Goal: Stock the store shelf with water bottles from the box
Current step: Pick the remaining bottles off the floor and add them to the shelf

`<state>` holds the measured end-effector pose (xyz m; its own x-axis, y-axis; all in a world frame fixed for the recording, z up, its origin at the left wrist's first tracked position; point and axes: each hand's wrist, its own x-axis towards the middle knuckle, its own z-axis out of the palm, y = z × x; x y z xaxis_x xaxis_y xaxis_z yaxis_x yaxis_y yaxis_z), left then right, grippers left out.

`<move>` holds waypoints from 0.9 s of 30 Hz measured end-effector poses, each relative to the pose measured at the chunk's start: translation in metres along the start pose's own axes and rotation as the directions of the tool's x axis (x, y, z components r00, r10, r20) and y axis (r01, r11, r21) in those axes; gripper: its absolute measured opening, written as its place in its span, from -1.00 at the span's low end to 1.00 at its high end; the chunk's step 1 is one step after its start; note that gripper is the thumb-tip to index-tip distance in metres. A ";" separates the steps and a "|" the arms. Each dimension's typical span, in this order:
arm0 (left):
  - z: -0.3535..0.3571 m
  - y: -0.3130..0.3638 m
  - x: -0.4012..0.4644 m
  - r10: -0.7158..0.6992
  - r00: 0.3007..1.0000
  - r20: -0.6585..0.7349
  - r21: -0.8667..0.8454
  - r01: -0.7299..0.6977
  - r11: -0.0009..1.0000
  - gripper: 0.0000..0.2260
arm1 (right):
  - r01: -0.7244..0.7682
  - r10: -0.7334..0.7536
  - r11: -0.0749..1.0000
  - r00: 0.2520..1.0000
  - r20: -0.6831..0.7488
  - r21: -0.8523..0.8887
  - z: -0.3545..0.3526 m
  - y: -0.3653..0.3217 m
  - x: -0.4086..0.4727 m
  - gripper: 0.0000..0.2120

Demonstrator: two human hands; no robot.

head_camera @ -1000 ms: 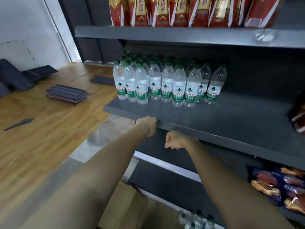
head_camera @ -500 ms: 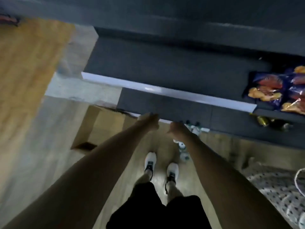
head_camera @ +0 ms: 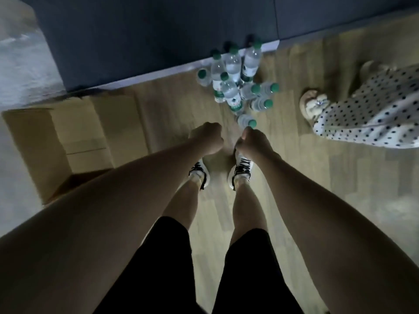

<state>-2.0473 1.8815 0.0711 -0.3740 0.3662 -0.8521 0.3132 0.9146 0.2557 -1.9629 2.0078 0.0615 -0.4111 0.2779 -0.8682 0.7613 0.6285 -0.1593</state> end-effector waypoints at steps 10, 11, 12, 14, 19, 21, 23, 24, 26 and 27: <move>0.079 0.007 0.154 0.081 0.992 0.093 0.127 -0.093 0.988 -0.94 | 0.053 -0.098 0.971 0.977 -0.188 -0.233 0.056 0.053 0.146 -0.40; 0.084 0.006 0.167 0.084 0.993 0.088 0.133 -0.096 0.986 -0.95 | 0.071 -0.122 0.960 0.977 -0.177 -0.271 0.061 0.056 0.160 -0.41; 0.089 0.004 0.179 0.086 0.993 0.080 0.140 -0.096 0.985 -0.94 | 0.088 -0.142 0.950 0.976 -0.163 -0.301 0.065 0.059 0.174 -0.44; 0.100 0.000 0.199 0.094 0.994 0.063 0.148 -0.103 0.984 -0.92 | 0.097 -0.156 0.938 0.976 -0.153 -0.334 0.072 0.060 0.196 -0.52; 0.123 -0.015 0.218 0.067 0.995 0.072 0.139 -0.077 0.987 -0.90 | 0.036 -0.145 0.887 0.968 -0.204 -0.461 0.075 0.054 0.223 -0.71; 0.125 -0.019 0.210 0.048 0.997 0.068 0.135 -0.057 0.989 -0.92 | 0.045 -0.137 0.884 0.977 -0.165 -0.465 0.069 0.055 0.216 -0.72; 0.119 -0.016 0.195 0.032 0.998 0.052 0.136 -0.038 0.990 -0.92 | 0.067 -0.138 0.890 0.982 -0.127 -0.451 0.058 0.054 0.199 -0.69; 0.112 -0.014 0.185 0.022 0.999 0.042 0.134 -0.027 0.991 -0.91 | 0.084 -0.156 0.885 0.980 -0.121 -0.457 0.051 0.052 0.188 -0.68; 0.092 -0.006 0.154 0.023 1.000 0.001 0.146 -0.023 0.989 -0.90 | 0.142 -0.220 0.863 0.970 -0.108 -0.484 0.033 0.044 0.152 -0.67; 0.082 -0.001 0.141 0.024 1.000 0.002 0.160 -0.024 0.987 -0.90 | 0.165 -0.242 0.852 0.966 -0.094 -0.498 0.027 0.042 0.136 -0.68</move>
<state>-2.0287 1.9184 -0.0868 -0.3648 0.3877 -0.8465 0.4578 0.8664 0.1995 -1.9733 2.0518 -0.0758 -0.6284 0.1843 -0.7558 0.3308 0.9426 -0.0452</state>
